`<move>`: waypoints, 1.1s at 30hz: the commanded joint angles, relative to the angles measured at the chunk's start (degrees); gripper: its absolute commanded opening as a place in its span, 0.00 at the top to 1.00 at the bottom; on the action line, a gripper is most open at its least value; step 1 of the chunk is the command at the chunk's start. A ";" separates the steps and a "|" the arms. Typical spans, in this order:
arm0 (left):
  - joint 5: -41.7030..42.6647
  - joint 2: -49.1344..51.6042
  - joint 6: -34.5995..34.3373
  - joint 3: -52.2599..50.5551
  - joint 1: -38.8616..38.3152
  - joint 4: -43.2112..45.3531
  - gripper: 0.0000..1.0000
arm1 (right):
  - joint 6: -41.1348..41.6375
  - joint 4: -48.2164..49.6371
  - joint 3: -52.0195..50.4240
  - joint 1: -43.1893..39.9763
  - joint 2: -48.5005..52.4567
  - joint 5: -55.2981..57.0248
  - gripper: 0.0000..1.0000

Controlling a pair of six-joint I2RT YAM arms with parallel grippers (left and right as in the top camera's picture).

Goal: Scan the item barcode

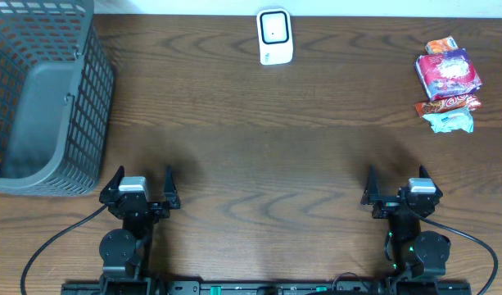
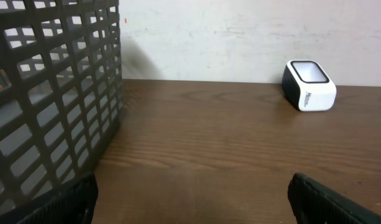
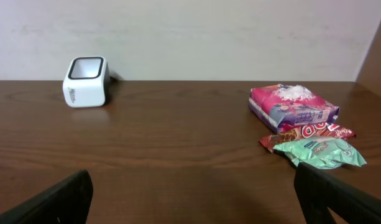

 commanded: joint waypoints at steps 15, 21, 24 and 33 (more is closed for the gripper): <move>-2.23 -0.50 0.94 -0.63 -1.14 -2.86 0.02 | -0.63 -0.26 -0.11 0.48 -0.35 0.11 0.01; -2.21 -0.50 0.92 -0.61 -1.29 -2.86 0.02 | -0.63 -0.24 -0.11 0.48 -0.35 0.11 0.01; -2.21 -0.50 0.92 -0.61 -1.29 -2.86 0.03 | -0.63 -0.26 -0.11 0.48 -0.35 0.09 0.01; -2.16 -0.50 0.94 -0.61 -1.29 -2.78 0.02 | -0.63 -0.26 -0.11 0.48 -0.35 0.11 0.01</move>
